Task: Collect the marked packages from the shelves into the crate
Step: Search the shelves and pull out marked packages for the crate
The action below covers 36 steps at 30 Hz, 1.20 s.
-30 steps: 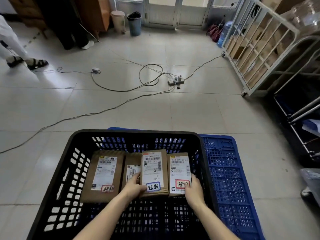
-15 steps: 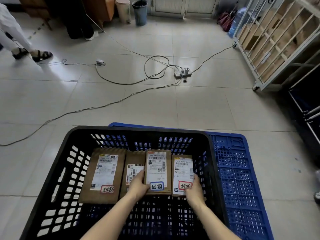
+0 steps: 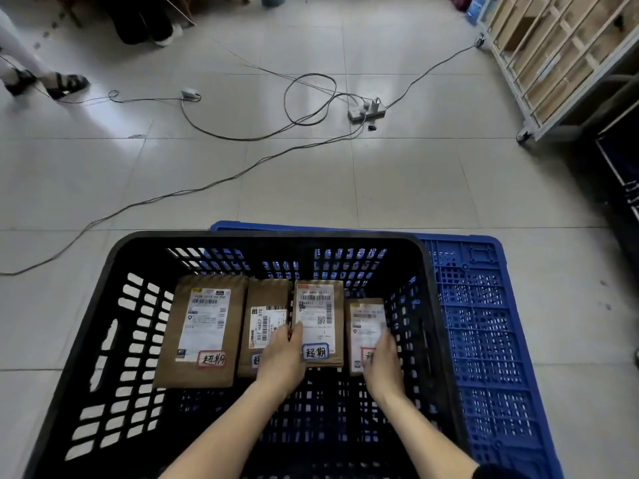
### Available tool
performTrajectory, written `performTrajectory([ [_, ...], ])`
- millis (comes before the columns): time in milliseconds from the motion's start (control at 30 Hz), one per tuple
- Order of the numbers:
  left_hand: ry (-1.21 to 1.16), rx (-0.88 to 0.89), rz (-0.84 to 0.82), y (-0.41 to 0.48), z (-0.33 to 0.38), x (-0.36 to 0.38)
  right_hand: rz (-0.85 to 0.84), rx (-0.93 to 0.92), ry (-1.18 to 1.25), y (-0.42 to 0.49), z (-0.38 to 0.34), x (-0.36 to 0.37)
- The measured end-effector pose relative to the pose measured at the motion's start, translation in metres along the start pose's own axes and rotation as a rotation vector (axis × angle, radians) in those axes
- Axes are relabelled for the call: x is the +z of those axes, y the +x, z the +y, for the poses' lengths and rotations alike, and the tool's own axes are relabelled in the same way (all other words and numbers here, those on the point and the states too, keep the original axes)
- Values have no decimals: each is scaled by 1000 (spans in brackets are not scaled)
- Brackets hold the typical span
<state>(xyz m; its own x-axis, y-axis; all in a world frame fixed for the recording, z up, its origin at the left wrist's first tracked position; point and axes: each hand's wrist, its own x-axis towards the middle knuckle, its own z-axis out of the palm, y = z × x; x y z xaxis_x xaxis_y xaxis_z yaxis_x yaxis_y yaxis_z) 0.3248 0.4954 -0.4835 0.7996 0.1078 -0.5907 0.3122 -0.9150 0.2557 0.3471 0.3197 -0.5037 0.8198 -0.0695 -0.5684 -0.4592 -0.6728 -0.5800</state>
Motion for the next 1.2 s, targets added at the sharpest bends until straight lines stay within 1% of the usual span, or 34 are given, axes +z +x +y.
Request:
performTrajectory([
  [200,66,52,17,-10,2,-14,19,-59,-46,-13,-3,-12],
  [367,113,85,41,-28,5,-26,24,-122,-138,-34,-6,-20],
  [533,131,139,60,-52,3,-37,26,-134,-193,-61,-11,-27],
  [667,191,196,88,-76,0,-47,39,-158,-273,-92,-15,-33],
  [833,270,307,138,-116,-4,-58,130,-231,-363,-143,-25,-41],
  [967,298,410,178,-155,-6,-70,247,-268,-372,-193,-28,-53],
  [1067,306,486,211,-184,-4,-78,344,-259,-346,-236,-24,-61],
  [1200,352,616,219,-225,13,-78,450,-201,-340,-297,-4,-70],
])
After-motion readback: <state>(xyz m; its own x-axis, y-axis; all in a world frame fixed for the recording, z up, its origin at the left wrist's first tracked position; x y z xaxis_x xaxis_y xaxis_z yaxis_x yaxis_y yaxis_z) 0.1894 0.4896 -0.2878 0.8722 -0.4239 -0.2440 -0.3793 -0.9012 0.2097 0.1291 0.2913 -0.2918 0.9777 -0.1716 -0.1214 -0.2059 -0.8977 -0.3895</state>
